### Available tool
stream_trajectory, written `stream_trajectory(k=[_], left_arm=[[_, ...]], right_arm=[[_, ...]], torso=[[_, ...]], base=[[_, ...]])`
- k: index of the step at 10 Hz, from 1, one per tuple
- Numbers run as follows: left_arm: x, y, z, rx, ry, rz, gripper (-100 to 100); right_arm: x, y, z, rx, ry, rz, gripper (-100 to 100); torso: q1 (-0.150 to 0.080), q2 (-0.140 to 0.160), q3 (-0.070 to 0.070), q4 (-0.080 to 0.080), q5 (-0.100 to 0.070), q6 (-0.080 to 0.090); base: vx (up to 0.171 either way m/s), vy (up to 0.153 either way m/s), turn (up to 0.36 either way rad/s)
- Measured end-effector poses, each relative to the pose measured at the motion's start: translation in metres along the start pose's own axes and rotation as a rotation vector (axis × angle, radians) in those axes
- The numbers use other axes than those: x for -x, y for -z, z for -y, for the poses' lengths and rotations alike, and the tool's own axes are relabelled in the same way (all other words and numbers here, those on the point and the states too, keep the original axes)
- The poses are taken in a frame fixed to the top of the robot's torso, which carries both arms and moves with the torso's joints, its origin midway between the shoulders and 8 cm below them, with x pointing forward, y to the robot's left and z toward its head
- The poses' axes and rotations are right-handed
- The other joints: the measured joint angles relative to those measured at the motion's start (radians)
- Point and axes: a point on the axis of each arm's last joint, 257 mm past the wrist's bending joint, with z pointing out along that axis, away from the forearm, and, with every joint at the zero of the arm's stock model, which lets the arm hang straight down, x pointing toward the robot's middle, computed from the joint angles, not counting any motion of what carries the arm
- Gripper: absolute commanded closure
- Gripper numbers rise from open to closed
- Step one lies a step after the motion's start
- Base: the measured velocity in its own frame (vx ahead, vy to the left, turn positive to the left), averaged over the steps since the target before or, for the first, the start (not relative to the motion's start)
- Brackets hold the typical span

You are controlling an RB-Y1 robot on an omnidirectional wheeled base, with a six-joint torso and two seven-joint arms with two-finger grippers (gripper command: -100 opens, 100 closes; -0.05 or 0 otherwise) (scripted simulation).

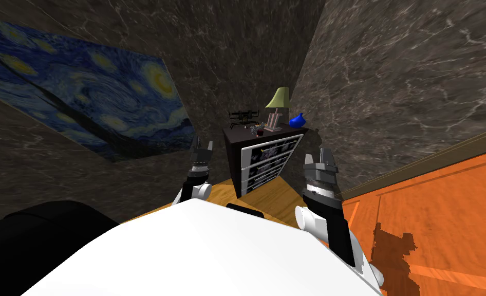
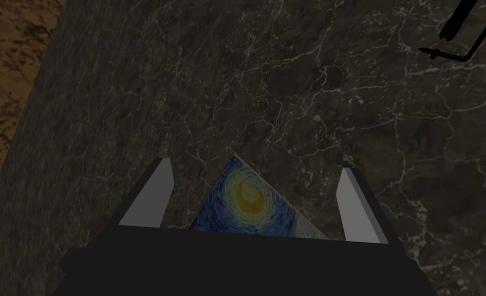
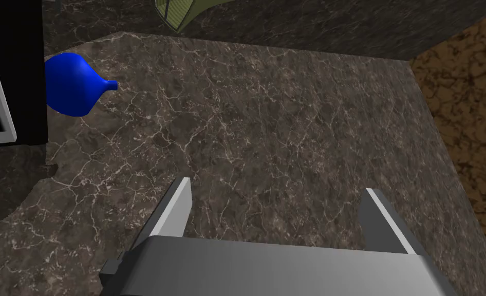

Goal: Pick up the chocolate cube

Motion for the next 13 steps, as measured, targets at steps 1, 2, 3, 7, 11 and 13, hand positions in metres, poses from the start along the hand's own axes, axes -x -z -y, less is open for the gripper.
stream_trajectory(k=[1, 2, 3, 7, 11, 13], left_arm=[[0.000, 0.000, 0.000, 0.000, 0.000, 0.000, 0], [0.000, 0.000, 0.000, 0.000, 0.000, 0.000, 0], [0.000, 0.000, 0.000, 0.000, 0.000, 0.000, 0], [0.000, 0.000, 0.000, 0.000, 0.000, 0.000, 0], [0.000, 0.000, 0.000, 0.000, 0.000, 0.000, 0], [0.000, 0.000, 0.000, 0.000, 0.000, 0.000, 0]], right_arm=[[0.000, 0.000, 0.001, 0.004, 0.033, -0.024, -100], [0.000, 0.000, 0.002, 0.010, 0.073, -0.052, -100], [0.001, 0.001, 0.003, 0.017, 0.116, -0.079, -100], [0.005, 0.003, 0.007, 0.048, 0.285, -0.184, -100], [0.009, 0.008, 0.013, 0.081, 0.447, -0.292, -100], [0.010, 0.010, 0.017, 0.096, 0.522, -0.347, -100]], torso=[[0.000, 0.001, 0.001, 0.000, 0.000, 0.000], [0.000, 0.002, 0.001, 0.000, 0.000, 0.000], [0.000, 0.003, 0.002, 0.001, 0.000, 0.000], [0.000, 0.002, 0.001, 0.001, 0.000, 0.000], [0.000, 0.001, 0.001, 0.000, 0.000, 0.000], [0.001, 0.001, 0.001, 0.000, 0.000, 0.000]], base=[[-0.040, 0.014, 0.053], [-0.049, 0.012, 0.052], [-0.059, 0.009, 0.070], [-0.045, 0.014, 0.063], [-0.024, 0.015, 0.060], [-0.019, 0.018, 0.074]])
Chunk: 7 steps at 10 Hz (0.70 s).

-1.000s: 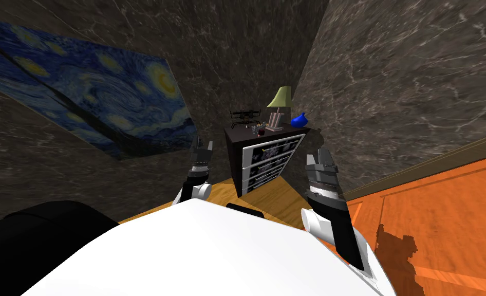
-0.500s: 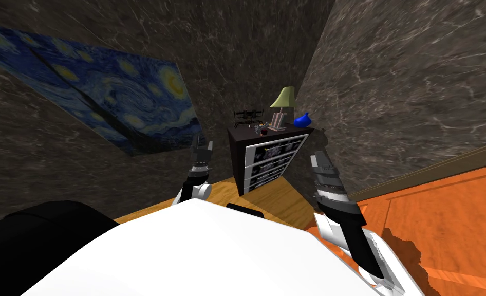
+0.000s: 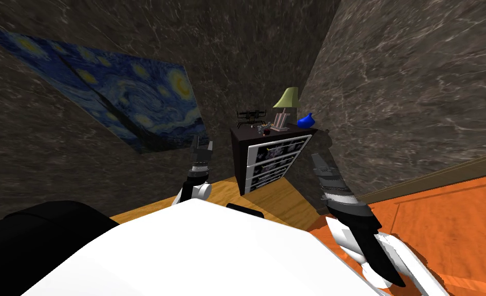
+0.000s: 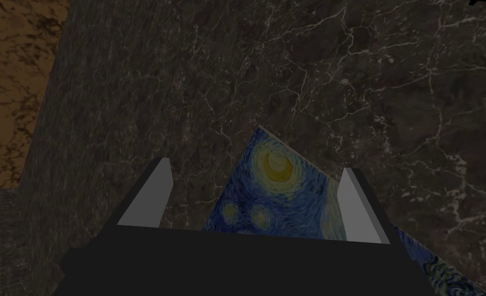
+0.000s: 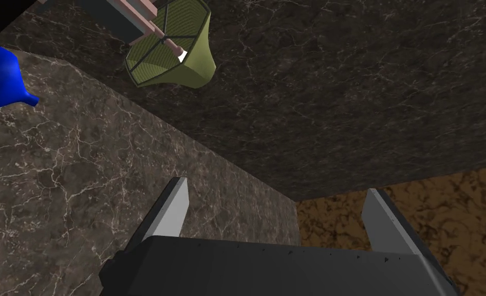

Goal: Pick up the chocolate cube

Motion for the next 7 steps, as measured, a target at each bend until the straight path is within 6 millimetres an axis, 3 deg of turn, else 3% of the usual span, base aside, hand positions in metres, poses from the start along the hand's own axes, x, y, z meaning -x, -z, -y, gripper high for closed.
stream_trajectory(k=[7], left_arm=[[0.000, 0.000, 0.000, 0.000, 0.000, 0.000, 0]], right_arm=[[-0.003, 0.016, 0.021, 0.067, 0.286, -0.225, -100]], torso=[[0.001, -0.001, 0.000, 0.000, 0.000, 0.000]], base=[[-0.013, 0.025, 0.080]])
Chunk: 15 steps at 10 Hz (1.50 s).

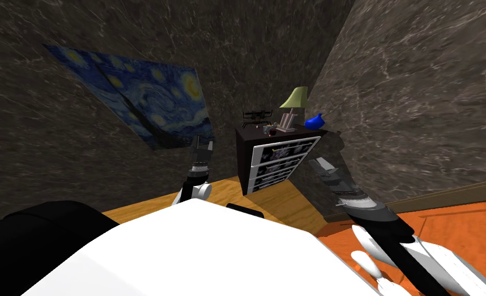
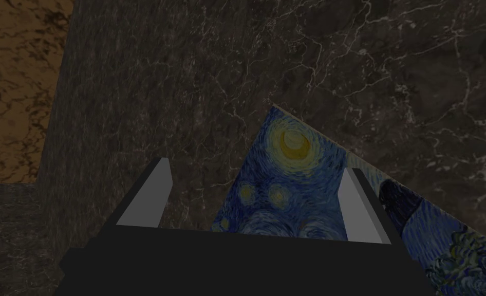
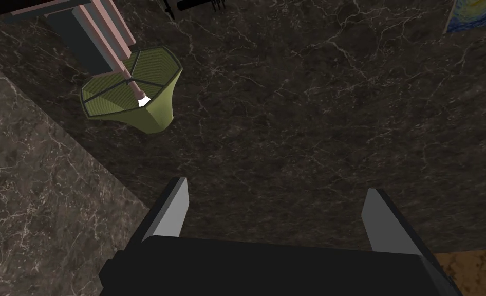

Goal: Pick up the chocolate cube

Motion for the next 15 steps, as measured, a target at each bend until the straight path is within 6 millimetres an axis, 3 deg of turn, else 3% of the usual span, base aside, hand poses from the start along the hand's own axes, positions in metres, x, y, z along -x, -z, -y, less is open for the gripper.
stream_trajectory(k=[5, 15], left_arm=[[0.000, 0.000, 0.000, 0.000, 0.000, 0.000, 0], [0.000, 0.000, 0.000, 0.000, 0.000, 0.000, 0]], right_arm=[[-0.009, 0.013, 0.012, 0.061, 0.190, -0.177, -100], [-0.014, 0.058, 0.066, 0.175, 0.561, -0.591, -100]], torso=[[0.000, -0.001, -0.001, 0.000, 0.000, 0.000], [0.001, -0.002, -0.001, -0.001, 0.000, 0.001]], base=[[0.004, 0.036, 0.116], [0.018, 0.039, 0.121]])
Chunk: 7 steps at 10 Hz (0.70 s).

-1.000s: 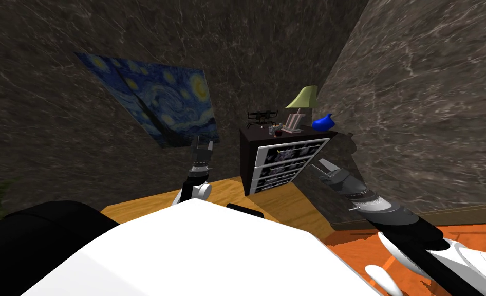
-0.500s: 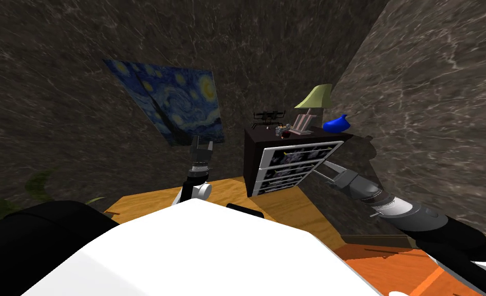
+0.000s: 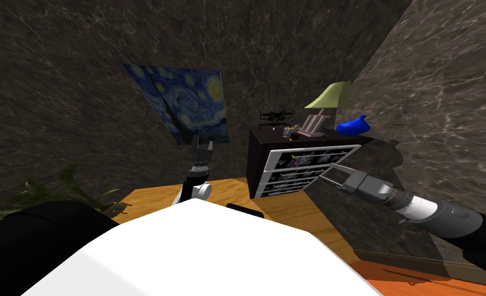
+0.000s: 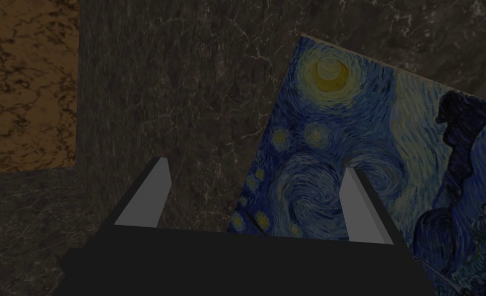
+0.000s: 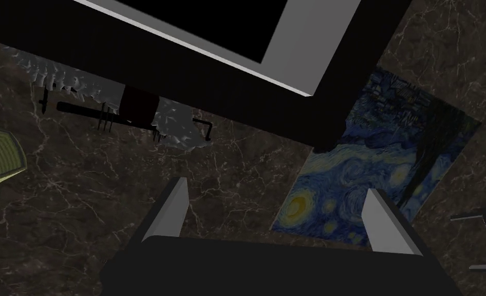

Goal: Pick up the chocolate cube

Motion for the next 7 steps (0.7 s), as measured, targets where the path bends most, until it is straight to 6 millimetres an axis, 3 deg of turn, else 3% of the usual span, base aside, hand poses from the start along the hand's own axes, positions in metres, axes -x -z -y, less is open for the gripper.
stream_trajectory(k=[7], left_arm=[[0.000, 0.000, 0.000, 0.000, 0.000, 0.000, 0]], right_arm=[[-0.027, 0.040, 0.043, 0.072, 0.217, -0.307, -100]], torso=[[0.001, 0.000, 0.000, 0.000, 0.000, 0.000]], base=[[0.027, 0.038, 0.120]])
